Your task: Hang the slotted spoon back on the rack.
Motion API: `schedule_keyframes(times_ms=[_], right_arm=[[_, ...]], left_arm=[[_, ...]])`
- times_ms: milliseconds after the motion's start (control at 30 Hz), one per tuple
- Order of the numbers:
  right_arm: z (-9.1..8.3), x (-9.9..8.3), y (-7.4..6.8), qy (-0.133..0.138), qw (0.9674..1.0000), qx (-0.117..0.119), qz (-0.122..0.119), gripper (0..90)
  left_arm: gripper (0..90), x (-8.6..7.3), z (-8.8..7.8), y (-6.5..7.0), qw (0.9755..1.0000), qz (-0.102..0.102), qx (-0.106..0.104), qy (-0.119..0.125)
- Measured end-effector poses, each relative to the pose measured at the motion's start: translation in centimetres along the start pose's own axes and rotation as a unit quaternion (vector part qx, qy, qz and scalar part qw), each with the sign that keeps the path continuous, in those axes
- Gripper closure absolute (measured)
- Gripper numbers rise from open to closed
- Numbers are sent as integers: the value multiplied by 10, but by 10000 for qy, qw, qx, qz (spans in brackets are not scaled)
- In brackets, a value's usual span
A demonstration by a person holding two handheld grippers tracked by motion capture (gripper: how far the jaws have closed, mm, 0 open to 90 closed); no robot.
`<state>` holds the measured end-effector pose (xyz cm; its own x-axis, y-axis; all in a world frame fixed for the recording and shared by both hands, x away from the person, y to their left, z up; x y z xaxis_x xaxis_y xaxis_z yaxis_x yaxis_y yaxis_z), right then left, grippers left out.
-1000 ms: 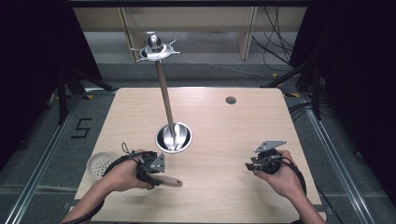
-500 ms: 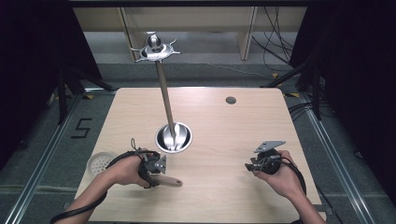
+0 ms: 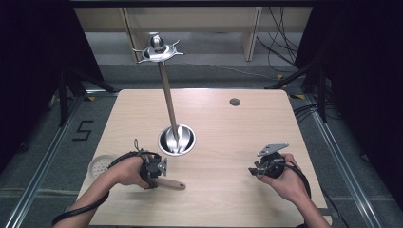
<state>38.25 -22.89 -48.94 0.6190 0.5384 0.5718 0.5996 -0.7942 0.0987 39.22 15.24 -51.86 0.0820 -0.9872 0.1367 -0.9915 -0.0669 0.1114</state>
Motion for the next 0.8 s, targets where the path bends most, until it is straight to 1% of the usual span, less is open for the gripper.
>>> schedule_keyframes(times_ms=[67, 100, 133, 200, 233, 267, 300, 367, 400, 433, 467, 500, 533, 567, 600, 633, 667, 767, 800], right_arm=[[0, 0, -1, -5, 10000, 11, 43, 633], [1, 0, 0, 19, 10000, -24, -64, 633], [3, 0, 0, 101, 9999, -40, -31, 633], [2, 0, 0, 80, 10000, -40, -42, 632], [2, 0, -2, 54, 10000, 1, 77, 631], [1, 0, -2, -12, 10000, 3, 29, 631], [2, 0, -1, 9, 10000, -25, -23, 631], [2, 0, -1, 10, 10000, -26, -21, 630], [2, 0, -1, 10, 10000, -26, -21, 630], [2, -1, 0, 9, 10000, -22, -81, 630], [3, -1, 0, 101, 9999, -43, -37, 630], [3, -1, 0, 85, 9999, -44, -44, 629], [3, -1, 0, 86, 9999, -42, -40, 630], [3, -1, 0, 86, 9999, -42, -40, 630], [3, -1, 0, 93, 9999, -47, -39, 629], [2, -1, 0, 20, 10000, -28, -69, 629], [2, -1, 0, 25, 10000, -32, -72, 628], [2, 0, 0, 35, 10000, -44, -70, 627], [2, 0, 0, 35, 10000, -44, -70, 627]], left_arm=[[620, 1, 0, -1, 10000, 25, 15, -21], [629, 2, 0, -2, 10000, 62, 4, -64], [641, 3, 0, -1, 10000, 73, -22, -63], [674, 3, 0, -1, 9999, 95, -9, -87], [683, 4, 0, -1, 9997, 190, 5, -160], [689, 5, 0, -1, 9996, 218, 67, -182], [697, 5, 0, -1, 9993, 258, 145, -226], [710, 6, -1, -1, 9988, 289, 270, -293], [717, 6, -1, -1, 9988, 289, 270, -293], [724, 7, -3, -1, 9989, 213, 341, -227], [727, 8, -4, 0, 9992, 148, 340, -113], [729, 8, -6, 0, 9994, 102, 331, -19], [728, 8, -6, 0, 9994, 102, 331, -19], [728, 7, -8, 0, 9993, 85, 368, 39], [729, 6, -13, 1, 9987, 42, 488, 114], [730, 6, -13, 1, 9987, 42, 488, 114], [730, 5, -19, 1, 9978, -24, 621, 236], [731, 4, -30, 3, 9954, -136, 787, 528], [731, 4, -30, 3, 9954, -136, 787, 528]])
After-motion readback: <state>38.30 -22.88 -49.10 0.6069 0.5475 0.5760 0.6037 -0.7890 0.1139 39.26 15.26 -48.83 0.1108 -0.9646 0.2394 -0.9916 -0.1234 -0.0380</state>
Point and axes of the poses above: each handheld gripper's, and its own axes: z roughly forward along the jaws, x roughly out of its top, y roughly to its right, the point moved 4 cm from there along z, roughly forward along the jaws, and after that the axes turned 8 degrees about -x, right-handed, at the moved point
